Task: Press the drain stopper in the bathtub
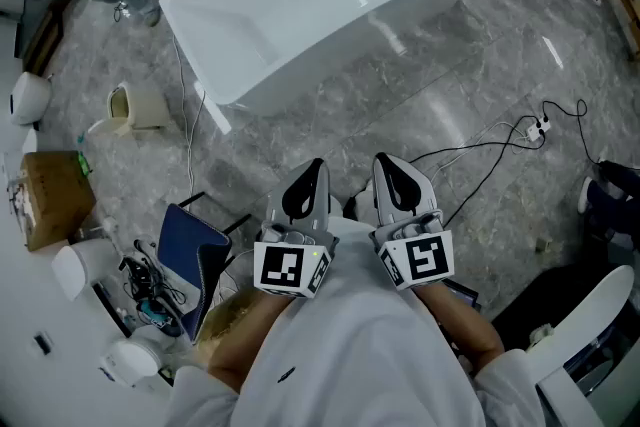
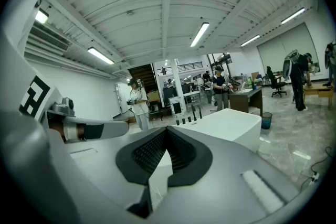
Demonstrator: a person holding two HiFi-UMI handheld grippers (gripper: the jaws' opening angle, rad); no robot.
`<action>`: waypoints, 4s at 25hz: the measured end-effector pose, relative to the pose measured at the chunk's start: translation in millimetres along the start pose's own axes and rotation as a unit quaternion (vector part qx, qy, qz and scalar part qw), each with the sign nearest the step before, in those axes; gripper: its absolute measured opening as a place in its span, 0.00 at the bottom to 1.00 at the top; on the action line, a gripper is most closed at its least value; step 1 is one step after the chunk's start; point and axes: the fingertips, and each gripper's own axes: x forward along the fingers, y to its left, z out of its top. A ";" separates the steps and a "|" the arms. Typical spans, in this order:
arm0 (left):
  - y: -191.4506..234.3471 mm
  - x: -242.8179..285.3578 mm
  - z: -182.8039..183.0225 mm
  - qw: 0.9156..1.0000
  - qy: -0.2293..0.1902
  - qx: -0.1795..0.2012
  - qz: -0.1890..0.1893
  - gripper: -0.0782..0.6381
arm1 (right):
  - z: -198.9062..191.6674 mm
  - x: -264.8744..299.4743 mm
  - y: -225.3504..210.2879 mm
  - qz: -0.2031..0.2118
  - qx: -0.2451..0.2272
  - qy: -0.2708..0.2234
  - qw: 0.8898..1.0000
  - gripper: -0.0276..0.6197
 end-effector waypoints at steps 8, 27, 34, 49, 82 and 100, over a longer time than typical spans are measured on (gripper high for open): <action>-20.3 2.7 11.9 1.000 -0.006 0.030 -0.007 0.11 | 2.9 -8.5 -2.5 0.012 -0.001 0.001 1.000 0.04; -38.2 52.6 -10.3 0.997 0.048 0.051 0.020 0.11 | -25.7 -1.1 -65.7 0.013 0.051 0.036 0.998 0.04; 13.9 108.9 -3.8 0.998 0.051 0.014 0.027 0.11 | -17.3 69.5 -80.7 0.040 0.022 0.062 0.997 0.05; 197.8 299.1 108.5 0.999 0.027 -0.040 -0.024 0.11 | 69.1 318.8 -140.5 -0.029 0.006 0.092 0.995 0.05; 308.1 457.2 162.3 0.975 0.031 -0.160 0.151 0.11 | 71.5 611.1 -236.1 0.230 -0.085 0.216 0.945 0.05; 367.6 551.7 65.2 0.949 0.066 -0.223 0.213 0.11 | -54.5 730.6 -297.8 0.269 -0.094 0.291 0.913 0.05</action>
